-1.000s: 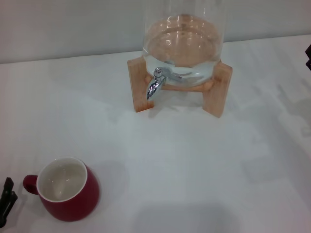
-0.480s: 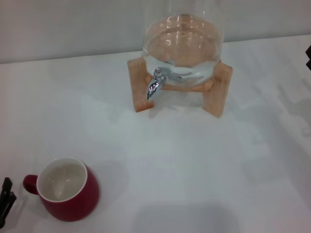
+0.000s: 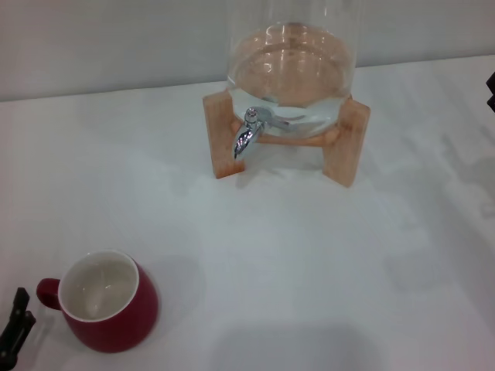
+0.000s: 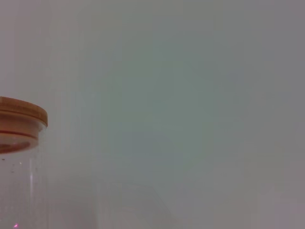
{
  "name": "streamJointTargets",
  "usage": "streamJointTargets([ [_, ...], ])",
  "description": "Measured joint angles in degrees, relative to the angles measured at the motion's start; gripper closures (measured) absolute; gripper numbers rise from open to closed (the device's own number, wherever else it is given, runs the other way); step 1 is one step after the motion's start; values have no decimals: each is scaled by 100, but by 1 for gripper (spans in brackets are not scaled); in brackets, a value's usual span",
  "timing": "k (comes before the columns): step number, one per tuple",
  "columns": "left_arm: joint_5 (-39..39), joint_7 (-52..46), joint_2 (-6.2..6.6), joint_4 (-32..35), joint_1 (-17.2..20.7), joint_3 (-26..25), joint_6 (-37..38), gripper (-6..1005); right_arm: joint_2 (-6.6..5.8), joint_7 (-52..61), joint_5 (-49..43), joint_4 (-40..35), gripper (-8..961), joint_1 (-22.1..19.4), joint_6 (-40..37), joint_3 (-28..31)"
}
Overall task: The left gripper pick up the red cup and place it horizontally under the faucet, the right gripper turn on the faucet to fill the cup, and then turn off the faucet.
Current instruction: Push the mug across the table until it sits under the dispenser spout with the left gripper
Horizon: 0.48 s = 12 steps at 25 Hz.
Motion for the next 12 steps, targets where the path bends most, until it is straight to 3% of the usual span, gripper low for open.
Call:
streamJointTargets([
  [12,-4,59,-7,0,20,120,-4,121,0,0,0,0,162,-33,-30,0],
])
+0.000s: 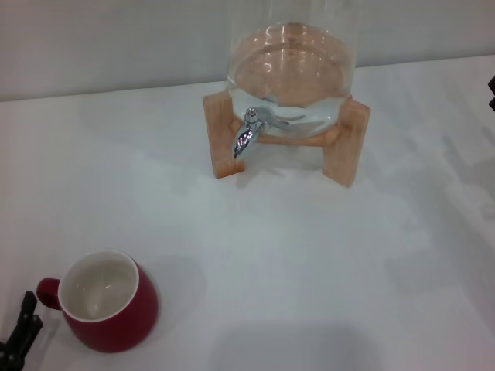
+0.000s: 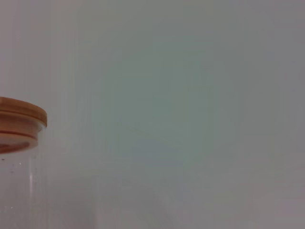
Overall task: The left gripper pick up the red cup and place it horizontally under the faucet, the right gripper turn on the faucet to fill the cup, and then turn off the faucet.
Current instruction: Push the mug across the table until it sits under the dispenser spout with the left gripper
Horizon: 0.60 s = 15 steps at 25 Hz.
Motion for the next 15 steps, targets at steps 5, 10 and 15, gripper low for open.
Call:
streamJointTargets([
  [5,6,12,-7,0,24,5,-3,121,0,0,-2,0,162,-2,-6,0],
  [10,11,15,-8,7,9,132,-4,121,0,0,-6,0,161,-1,-13,0],
  [15,-5,17,-2,9,-19,209,-7,121,0,0,-10,0,161,-2,-12,0],
])
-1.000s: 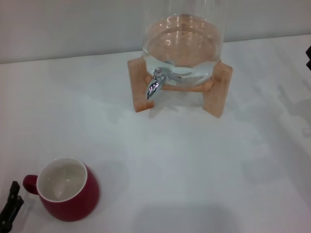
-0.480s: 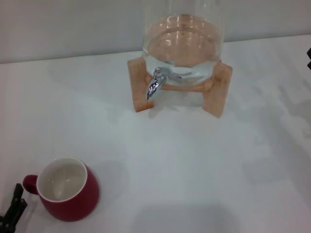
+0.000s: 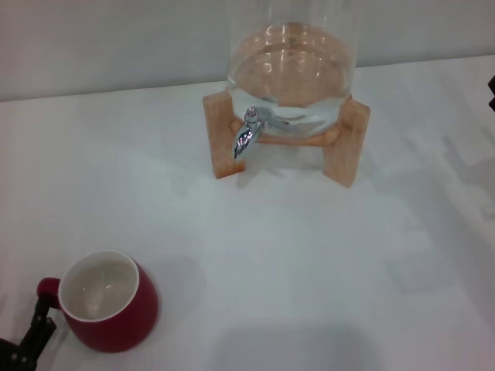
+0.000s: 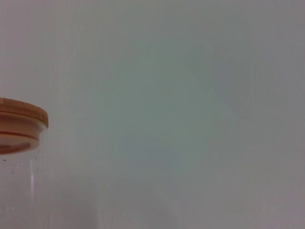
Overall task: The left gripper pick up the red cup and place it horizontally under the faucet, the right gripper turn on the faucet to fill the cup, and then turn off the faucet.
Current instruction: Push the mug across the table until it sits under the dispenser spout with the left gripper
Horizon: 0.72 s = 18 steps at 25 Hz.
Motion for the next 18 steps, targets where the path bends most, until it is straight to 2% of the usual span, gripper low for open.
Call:
streamJointTargets([
  [18,40,0,29,0,-130,113,-43,122,0,-6,1,0,161,-9,-20,0],
])
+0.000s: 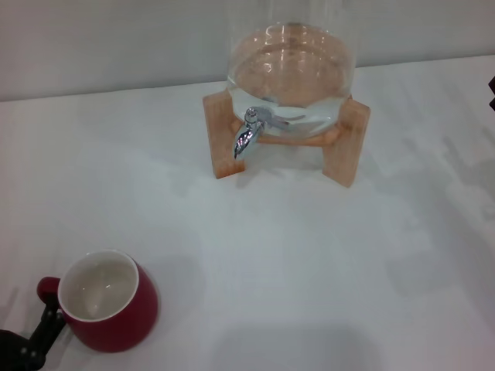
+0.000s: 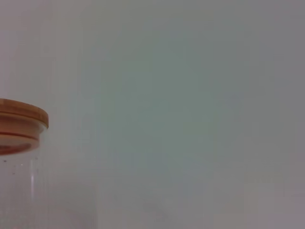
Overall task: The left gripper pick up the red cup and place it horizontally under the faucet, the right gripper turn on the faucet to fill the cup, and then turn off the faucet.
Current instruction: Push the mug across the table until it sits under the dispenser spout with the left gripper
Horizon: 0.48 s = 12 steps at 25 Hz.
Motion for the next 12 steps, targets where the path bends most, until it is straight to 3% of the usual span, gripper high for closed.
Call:
streamJointTargets([
  [12,1,0,13,-31,-38,50,-8,122,0,-3,0,0,162,-9,-1,0],
])
